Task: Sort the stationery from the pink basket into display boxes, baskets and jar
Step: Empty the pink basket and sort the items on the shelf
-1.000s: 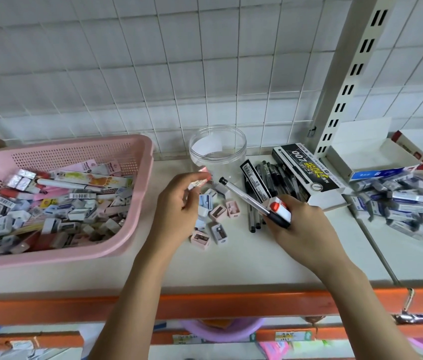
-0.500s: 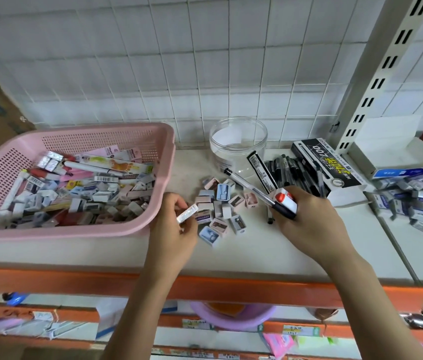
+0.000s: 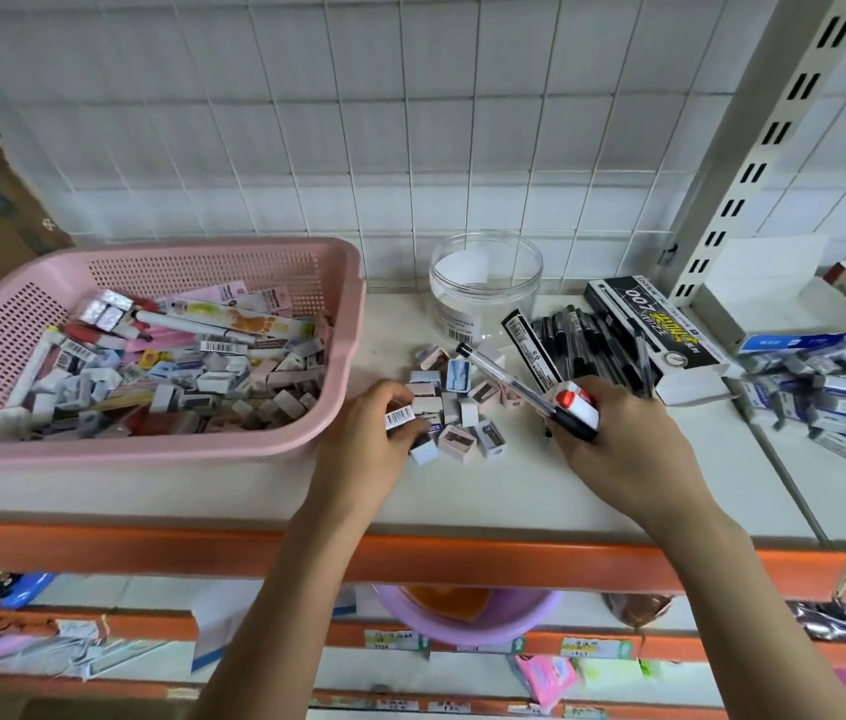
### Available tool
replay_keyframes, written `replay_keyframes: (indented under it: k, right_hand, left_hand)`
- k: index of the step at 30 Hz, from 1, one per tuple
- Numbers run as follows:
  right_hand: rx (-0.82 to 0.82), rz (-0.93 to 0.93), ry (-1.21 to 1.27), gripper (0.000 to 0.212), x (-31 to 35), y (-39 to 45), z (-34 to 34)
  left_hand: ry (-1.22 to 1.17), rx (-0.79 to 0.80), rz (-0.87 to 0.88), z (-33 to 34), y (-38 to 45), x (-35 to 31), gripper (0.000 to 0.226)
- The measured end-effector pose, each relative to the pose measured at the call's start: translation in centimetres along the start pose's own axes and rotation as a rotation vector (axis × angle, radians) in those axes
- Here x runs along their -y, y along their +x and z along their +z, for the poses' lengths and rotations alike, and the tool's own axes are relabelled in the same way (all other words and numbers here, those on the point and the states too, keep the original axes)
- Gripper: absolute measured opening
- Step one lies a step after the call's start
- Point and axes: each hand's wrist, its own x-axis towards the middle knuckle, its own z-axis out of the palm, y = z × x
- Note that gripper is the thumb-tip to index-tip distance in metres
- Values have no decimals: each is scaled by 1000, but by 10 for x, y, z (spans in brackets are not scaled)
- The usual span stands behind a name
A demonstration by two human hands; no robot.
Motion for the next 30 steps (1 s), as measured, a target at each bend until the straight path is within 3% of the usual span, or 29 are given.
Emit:
replay_keyframes:
  k: [6, 10, 13, 20, 26, 30]
  right_hand:
    - [-12, 24, 88, 13, 0, -6, -10]
    - [9, 99, 222, 26, -5, -5, -24]
    - [27, 146, 354, 24, -7, -1, -33]
    - [133, 114, 438, 21, 0, 18, -27]
    - [285, -43, 220, 32, 36, 43, -9]
    - [391, -36, 293, 20, 48, 50, 1]
  left_hand:
    - [78, -60, 105, 3, -5, 1, 29]
    - [69, -85, 187, 3, -9, -3, 18]
    - [11, -95, 252, 3, -12, -12, 11]
    - [-22, -80, 201, 0, -20, -11, 10]
    - [-5, -208, 209, -8, -21, -7, 9]
    - [6, -201, 190, -9, -19, 1, 11]
